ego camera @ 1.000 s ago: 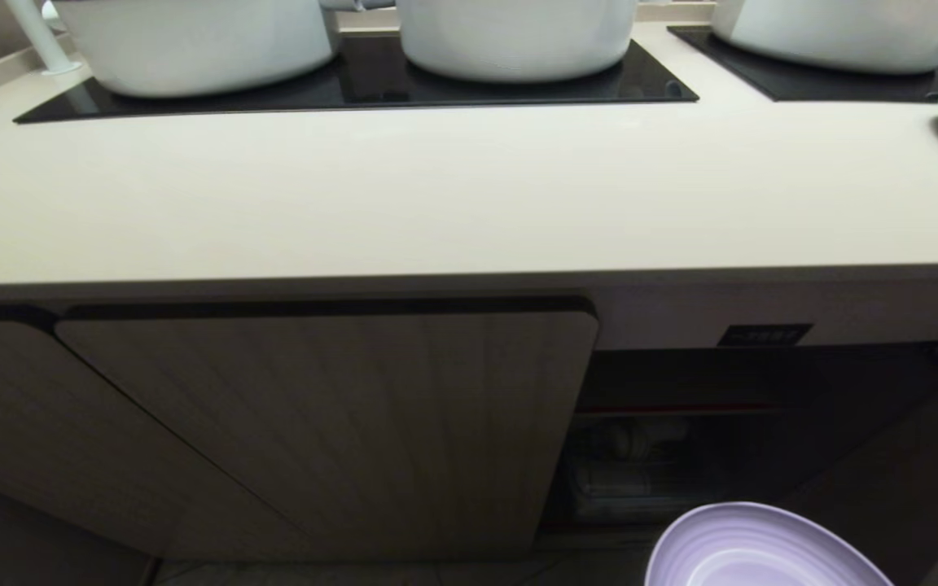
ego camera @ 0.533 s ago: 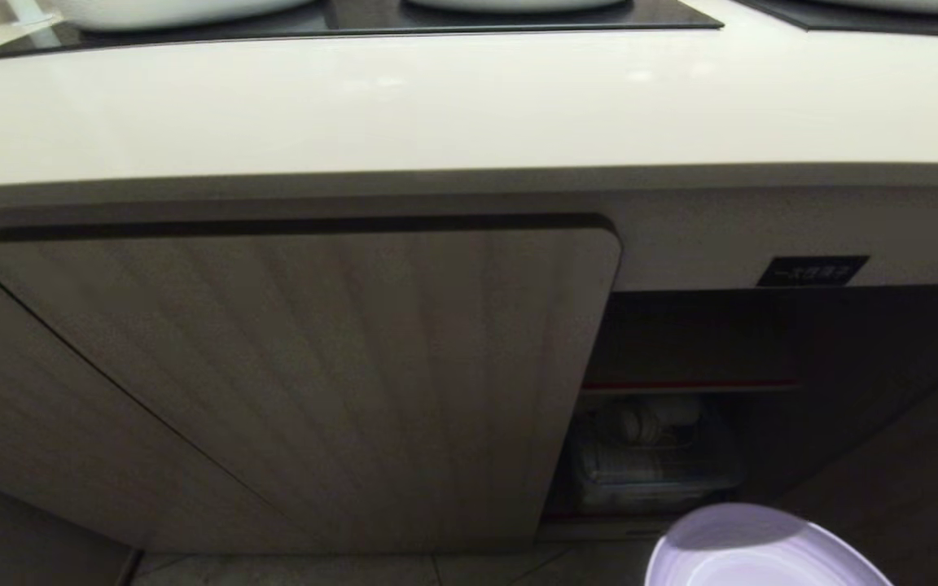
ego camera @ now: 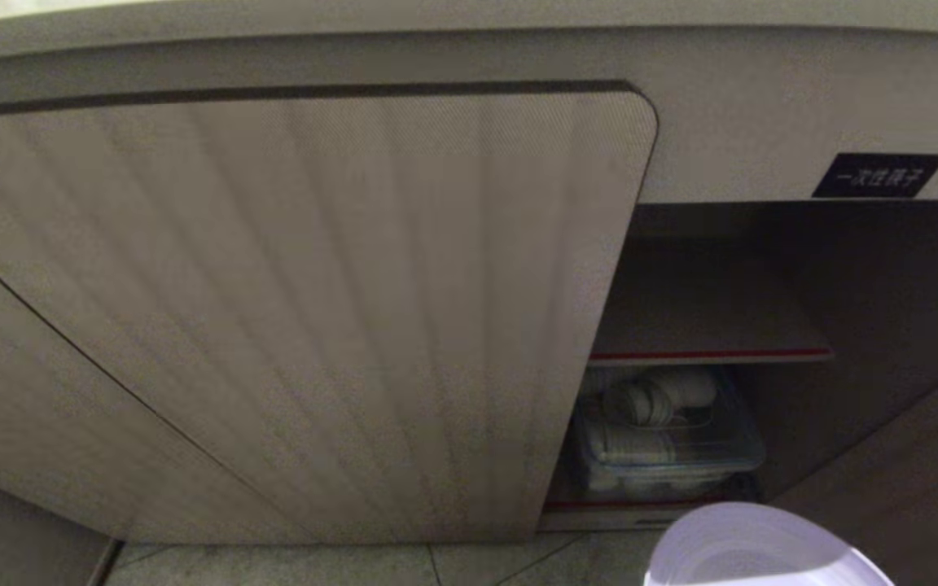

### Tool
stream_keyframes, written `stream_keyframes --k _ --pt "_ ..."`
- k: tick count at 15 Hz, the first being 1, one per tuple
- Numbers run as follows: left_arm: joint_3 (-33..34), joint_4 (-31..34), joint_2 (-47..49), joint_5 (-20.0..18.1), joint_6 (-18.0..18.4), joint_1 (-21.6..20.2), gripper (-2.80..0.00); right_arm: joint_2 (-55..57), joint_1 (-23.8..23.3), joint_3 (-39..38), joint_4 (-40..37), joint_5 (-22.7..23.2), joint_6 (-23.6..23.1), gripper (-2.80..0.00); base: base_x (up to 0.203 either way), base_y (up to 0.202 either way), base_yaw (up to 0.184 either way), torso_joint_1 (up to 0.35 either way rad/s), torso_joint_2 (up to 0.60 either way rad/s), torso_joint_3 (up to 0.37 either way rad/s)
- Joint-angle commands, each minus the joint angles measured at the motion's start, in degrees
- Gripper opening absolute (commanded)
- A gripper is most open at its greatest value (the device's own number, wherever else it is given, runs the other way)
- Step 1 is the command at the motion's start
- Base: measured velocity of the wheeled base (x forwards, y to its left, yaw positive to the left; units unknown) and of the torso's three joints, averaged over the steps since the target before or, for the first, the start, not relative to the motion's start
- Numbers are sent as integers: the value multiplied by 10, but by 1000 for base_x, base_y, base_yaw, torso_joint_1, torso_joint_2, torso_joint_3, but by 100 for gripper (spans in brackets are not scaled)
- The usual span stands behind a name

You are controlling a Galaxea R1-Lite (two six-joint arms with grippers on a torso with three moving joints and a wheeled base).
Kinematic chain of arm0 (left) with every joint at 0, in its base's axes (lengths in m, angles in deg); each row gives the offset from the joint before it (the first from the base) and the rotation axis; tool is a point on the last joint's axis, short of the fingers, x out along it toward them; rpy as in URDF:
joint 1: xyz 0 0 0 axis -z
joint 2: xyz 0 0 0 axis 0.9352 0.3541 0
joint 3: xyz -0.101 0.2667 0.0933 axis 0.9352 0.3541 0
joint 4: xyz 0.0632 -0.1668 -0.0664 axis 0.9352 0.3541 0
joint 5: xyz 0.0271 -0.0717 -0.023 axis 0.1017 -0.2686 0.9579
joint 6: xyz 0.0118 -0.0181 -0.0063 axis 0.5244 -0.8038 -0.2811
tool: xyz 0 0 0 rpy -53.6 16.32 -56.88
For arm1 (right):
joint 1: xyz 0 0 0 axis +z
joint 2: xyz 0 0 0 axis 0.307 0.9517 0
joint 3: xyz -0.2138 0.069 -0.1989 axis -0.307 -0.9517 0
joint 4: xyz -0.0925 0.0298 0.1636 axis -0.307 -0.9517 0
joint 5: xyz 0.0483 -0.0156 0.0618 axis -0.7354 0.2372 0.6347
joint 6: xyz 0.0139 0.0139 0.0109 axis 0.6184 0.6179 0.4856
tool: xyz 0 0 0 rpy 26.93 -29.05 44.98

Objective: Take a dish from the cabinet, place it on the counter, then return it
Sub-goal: Put it back into the cabinet

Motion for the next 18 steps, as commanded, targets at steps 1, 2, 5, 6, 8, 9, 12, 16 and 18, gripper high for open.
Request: stream_keyframes --k 1,2,5,6,8,9,12,16,18 --pt "0 0 0 0 0 0 -280 1 0 0 -2 0 2 -280 0 0 0 -36 145 99" --pt "0 0 0 0 0 0 -280 1 0 0 -2 1 2 -280 0 0 0 -17 74 62" --pt "0 0 0 0 0 0 -280 1 0 -1 -2 1 2 -280 0 0 0 -2 11 12" --pt "0 0 0 0 0 0 -280 1 0 -1 -2 0 2 -280 0 0 0 0 0 0" --pt "0 -1 0 0 0 0 -280 1 0 -1 -2 0 2 -280 0 0 0 0 0 0" --pt "0 0 0 0 0 0 -280 1 0 -1 -2 1 2 -280 0 0 0 0 0 0" --pt "0 0 0 0 0 0 -280 1 0 2 -2 0 2 -280 0 0 0 0 0 0" --pt "0 0 0 0 0 0 -280 1 0 3 0 0 2 -280 0 0 0 0 0 0" --pt "0 0 0 0 0 0 -280 0 1 3 1 -1 2 -280 0 0 0 0 0 0"
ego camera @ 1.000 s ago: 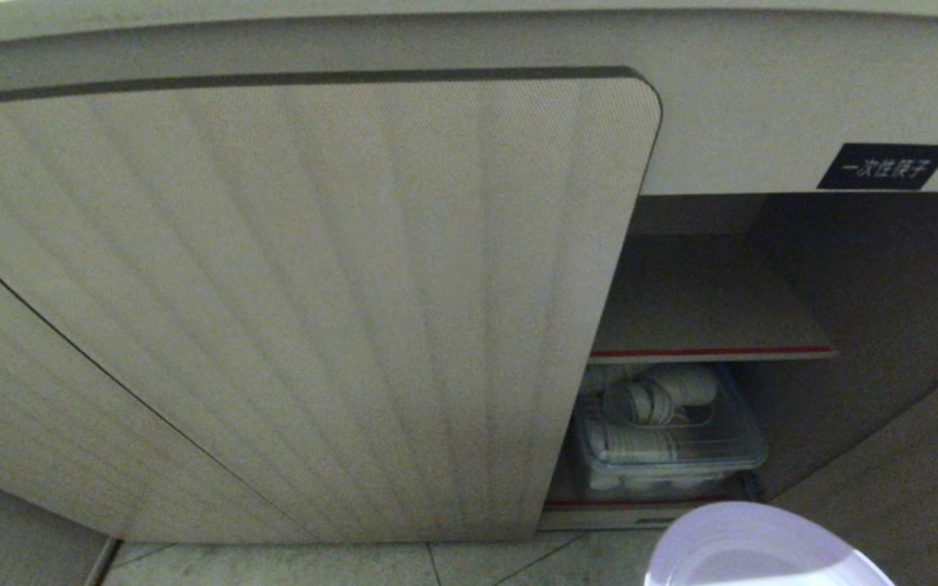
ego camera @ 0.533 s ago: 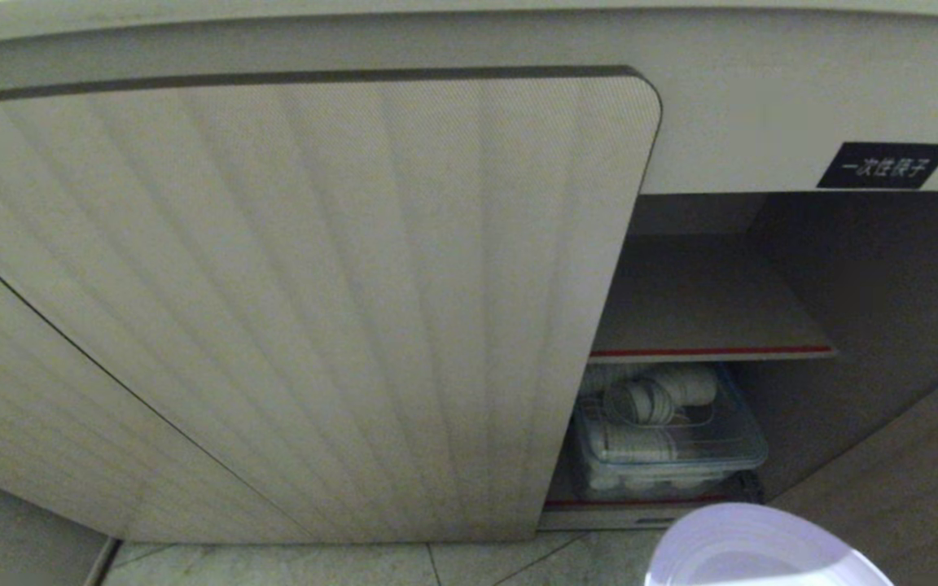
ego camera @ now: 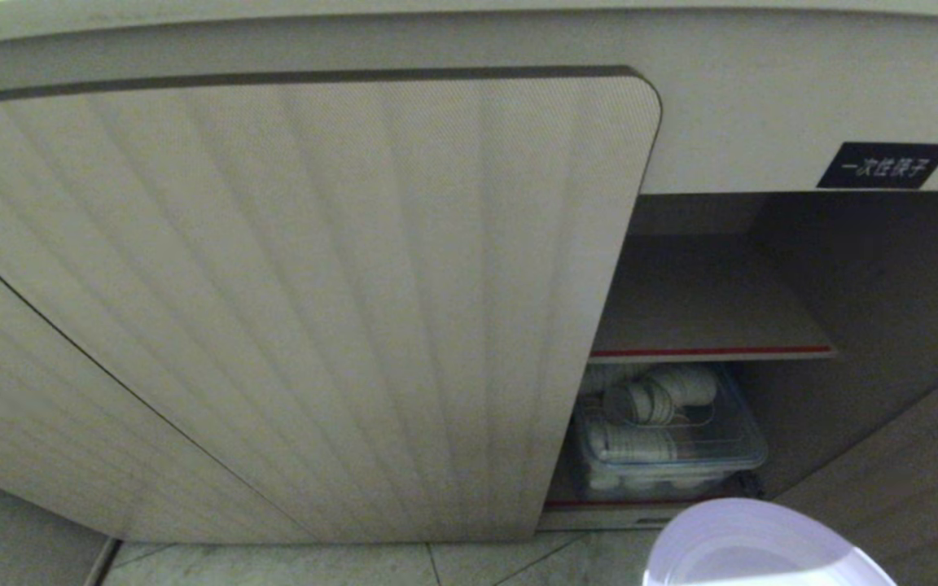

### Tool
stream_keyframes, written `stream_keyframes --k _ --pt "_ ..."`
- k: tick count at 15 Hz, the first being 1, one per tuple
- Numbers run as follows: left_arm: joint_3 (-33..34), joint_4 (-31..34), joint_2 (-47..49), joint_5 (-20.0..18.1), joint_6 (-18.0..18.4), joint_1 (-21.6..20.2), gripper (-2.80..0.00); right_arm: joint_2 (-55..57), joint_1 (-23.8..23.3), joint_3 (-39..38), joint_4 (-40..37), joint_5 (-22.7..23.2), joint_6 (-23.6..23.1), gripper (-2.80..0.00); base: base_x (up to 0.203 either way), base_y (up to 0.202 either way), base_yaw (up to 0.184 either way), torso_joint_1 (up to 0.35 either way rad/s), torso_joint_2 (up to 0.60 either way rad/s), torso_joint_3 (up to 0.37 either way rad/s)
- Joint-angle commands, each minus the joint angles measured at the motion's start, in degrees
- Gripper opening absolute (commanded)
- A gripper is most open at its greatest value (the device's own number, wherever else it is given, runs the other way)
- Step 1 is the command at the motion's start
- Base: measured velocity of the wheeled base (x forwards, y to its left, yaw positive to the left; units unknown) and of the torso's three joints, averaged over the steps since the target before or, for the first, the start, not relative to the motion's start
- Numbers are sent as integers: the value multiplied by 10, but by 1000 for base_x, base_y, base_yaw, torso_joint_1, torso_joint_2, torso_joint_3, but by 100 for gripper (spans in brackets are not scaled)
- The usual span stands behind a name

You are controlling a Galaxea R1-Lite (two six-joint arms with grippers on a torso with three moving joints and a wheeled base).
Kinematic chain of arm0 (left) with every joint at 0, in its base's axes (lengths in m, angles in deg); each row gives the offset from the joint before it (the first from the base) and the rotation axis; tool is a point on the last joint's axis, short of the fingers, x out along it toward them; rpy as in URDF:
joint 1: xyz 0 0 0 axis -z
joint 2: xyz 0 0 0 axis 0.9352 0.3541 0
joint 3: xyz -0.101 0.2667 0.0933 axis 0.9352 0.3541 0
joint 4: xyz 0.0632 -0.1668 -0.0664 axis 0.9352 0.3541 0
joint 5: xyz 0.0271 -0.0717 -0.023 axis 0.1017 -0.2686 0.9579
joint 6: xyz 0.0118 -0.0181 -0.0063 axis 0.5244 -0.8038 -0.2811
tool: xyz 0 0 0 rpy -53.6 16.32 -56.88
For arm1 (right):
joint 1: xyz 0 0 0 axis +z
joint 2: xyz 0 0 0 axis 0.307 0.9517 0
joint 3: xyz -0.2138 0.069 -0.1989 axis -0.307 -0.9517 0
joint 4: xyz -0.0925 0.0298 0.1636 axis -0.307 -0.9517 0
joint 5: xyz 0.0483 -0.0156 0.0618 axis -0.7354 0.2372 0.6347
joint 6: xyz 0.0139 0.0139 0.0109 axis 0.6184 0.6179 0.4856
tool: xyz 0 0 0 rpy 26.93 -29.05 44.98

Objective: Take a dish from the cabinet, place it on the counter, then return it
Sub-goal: Put it back into the cabinet

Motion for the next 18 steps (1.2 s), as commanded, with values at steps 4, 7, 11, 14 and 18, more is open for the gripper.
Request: stream_keyframes --k 4,7,11,14,18 --pt "0 0 0 0 0 0 -280 -1 10 6 2 -1 2 -280 0 0 0 0 0 0" --pt "0 0 0 0 0 0 -280 -2 11 6 -2 -2 14 -280 0 0 0 0 0 0" --pt "0 0 0 0 0 0 -280 0 11 12 -2 -6 34 -280 0 0 0 0 0 0" --pt "0 0 0 0 0 0 -280 9 10 18 1 -6 47 -280 0 0 0 0 0 0" --pt "0 -1 0 0 0 0 -280 21 5 17 13 -8 61 -280 0 0 0 0 0 0"
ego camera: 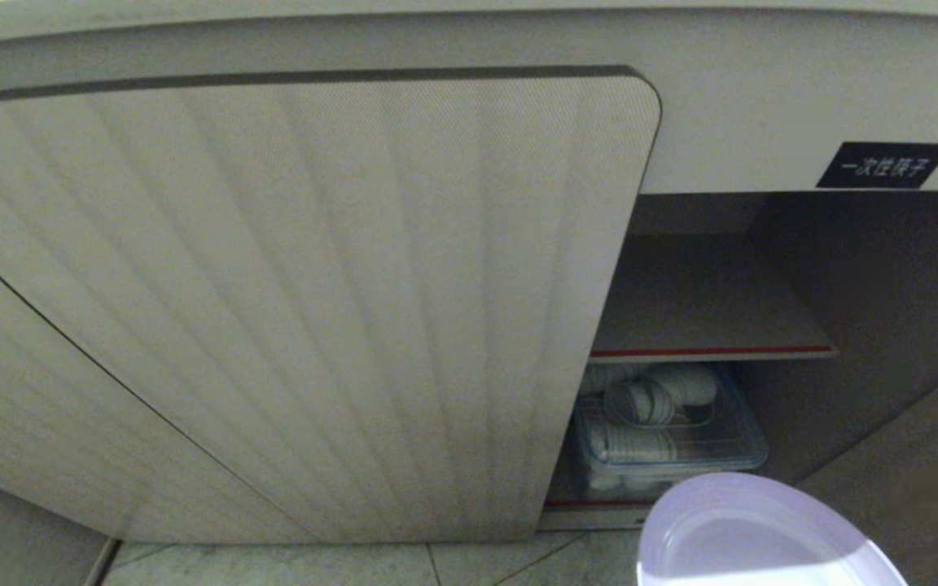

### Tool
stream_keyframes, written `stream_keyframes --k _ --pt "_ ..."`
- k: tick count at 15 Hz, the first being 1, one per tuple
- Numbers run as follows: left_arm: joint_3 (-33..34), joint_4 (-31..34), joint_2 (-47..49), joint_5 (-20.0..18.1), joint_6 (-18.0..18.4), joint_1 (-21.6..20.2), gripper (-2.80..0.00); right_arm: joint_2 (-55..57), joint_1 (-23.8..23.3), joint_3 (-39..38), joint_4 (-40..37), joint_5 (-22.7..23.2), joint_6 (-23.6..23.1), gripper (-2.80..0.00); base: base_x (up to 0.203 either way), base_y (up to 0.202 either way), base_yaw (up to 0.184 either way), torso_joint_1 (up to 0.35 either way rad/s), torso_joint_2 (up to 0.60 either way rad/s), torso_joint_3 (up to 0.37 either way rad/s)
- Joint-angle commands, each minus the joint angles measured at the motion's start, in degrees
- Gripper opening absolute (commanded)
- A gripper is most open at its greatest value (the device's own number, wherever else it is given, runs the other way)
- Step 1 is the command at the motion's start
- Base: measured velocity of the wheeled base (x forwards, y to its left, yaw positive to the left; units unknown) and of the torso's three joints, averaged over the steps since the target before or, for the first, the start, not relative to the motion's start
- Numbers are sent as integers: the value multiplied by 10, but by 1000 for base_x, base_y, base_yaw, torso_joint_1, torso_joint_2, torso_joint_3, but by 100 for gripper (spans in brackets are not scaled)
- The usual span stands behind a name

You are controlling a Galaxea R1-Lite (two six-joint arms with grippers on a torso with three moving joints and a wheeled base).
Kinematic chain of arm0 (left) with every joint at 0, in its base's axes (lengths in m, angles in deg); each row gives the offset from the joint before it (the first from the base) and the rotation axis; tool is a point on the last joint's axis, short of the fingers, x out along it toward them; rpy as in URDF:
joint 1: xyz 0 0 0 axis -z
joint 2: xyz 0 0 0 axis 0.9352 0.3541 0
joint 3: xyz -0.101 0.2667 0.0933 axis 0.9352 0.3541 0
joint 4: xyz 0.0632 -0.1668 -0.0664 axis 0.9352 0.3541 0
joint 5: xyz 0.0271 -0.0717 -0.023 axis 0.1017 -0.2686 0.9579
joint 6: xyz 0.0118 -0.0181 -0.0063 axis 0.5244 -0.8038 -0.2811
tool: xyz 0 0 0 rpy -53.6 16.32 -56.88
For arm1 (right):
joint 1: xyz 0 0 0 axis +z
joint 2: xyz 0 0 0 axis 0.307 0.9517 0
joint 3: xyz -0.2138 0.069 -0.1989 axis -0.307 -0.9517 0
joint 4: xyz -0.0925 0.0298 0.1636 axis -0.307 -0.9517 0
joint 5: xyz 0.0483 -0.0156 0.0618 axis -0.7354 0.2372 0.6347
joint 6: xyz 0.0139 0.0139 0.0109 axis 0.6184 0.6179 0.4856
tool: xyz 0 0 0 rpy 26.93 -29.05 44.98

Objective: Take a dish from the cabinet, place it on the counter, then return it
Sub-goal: Put it back into the cabinet

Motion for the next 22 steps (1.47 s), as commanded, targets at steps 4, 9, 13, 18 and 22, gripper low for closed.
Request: stream_keyframes --k 4,9,13,18,22 --pt "0 0 0 0 0 0 -280 26 -30 -5 32 0 3 -280 0 0 0 0 0 0" --pt "0 0 0 0 0 0 -280 33 -56 0 35 0 4 -280 0 0 0 0 0 0" --pt "0 0 0 0 0 0 -280 35 -74 -1 65 0 4 -280 0 0 0 0 0 0" --pt "0 0 0 0 0 0 -280 59 -86 1 116 -1 30 -280 0 0 0 0 0 0" --pt "0 0 0 0 0 0 -280 83 -92 2 152 -1 32 -280 0 0 0 0 0 0"
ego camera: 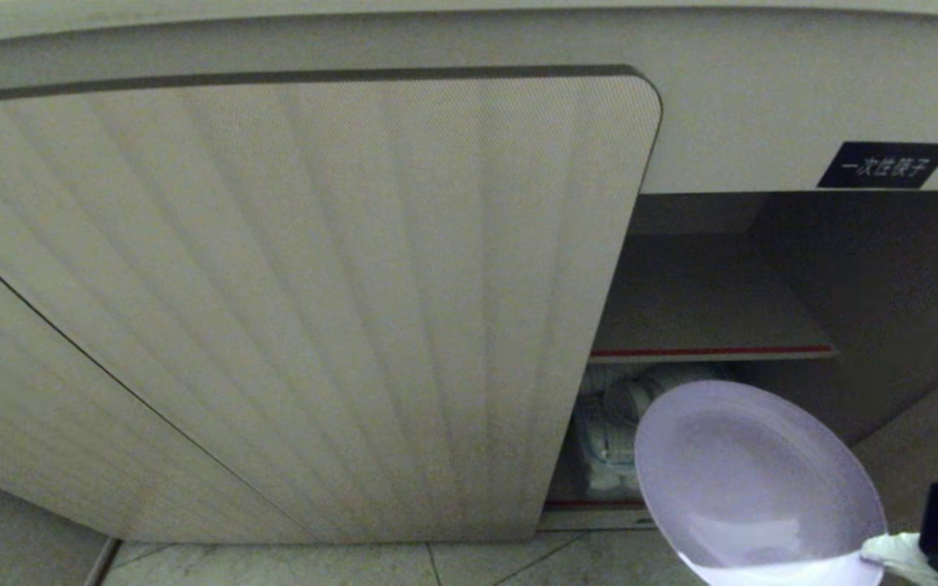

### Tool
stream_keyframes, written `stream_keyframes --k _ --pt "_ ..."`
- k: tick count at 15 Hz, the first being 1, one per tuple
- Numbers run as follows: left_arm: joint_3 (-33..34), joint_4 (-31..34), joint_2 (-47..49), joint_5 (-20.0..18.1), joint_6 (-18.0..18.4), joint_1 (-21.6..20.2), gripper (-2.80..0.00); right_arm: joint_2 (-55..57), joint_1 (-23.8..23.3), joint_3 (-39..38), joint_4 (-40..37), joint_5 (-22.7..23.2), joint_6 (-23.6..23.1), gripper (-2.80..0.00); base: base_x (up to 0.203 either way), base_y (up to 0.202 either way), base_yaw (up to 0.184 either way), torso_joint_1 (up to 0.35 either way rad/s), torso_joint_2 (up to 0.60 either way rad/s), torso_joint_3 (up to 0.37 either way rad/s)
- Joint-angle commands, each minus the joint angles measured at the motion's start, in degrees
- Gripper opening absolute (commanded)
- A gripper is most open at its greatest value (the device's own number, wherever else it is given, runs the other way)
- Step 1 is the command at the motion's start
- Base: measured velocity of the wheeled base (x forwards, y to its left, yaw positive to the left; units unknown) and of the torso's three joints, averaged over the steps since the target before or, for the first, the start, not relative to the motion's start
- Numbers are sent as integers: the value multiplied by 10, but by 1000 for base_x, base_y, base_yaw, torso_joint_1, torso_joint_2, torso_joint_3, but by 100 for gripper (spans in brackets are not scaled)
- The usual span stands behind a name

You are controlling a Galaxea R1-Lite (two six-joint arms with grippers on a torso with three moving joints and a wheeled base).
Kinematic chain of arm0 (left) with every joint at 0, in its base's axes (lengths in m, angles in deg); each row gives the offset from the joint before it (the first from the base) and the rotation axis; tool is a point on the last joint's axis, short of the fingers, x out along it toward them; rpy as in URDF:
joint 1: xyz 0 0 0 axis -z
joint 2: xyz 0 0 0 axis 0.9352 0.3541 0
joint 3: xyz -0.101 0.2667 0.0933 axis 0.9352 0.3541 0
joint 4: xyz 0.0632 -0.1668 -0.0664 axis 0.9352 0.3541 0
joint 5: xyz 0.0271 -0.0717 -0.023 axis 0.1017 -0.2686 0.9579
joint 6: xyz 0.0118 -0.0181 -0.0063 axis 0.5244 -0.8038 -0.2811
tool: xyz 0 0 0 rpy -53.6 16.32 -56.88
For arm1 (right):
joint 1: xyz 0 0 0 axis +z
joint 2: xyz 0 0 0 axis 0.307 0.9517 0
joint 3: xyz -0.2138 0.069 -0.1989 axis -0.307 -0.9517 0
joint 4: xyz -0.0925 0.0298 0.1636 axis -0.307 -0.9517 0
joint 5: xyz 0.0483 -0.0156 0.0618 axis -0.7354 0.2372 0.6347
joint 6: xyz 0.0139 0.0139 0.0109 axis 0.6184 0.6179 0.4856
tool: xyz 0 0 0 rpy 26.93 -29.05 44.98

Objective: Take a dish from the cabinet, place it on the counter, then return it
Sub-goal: Put it back into the cabinet

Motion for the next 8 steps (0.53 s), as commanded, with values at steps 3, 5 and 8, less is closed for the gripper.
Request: stream_keyframes --k 3,5,8 --pt "0 0 0 0 0 0 -280 32 -4 6 20 1 25 -280 0 0 0 0 0 0" --pt "0 0 0 0 0 0 -280 50 -4 10 32 0 42 -280 0 0 0 0 0 0" --pt "0 0 0 0 0 0 -280 88 -3 9 65 -38 47 -280 0 0 0 0 0 0"
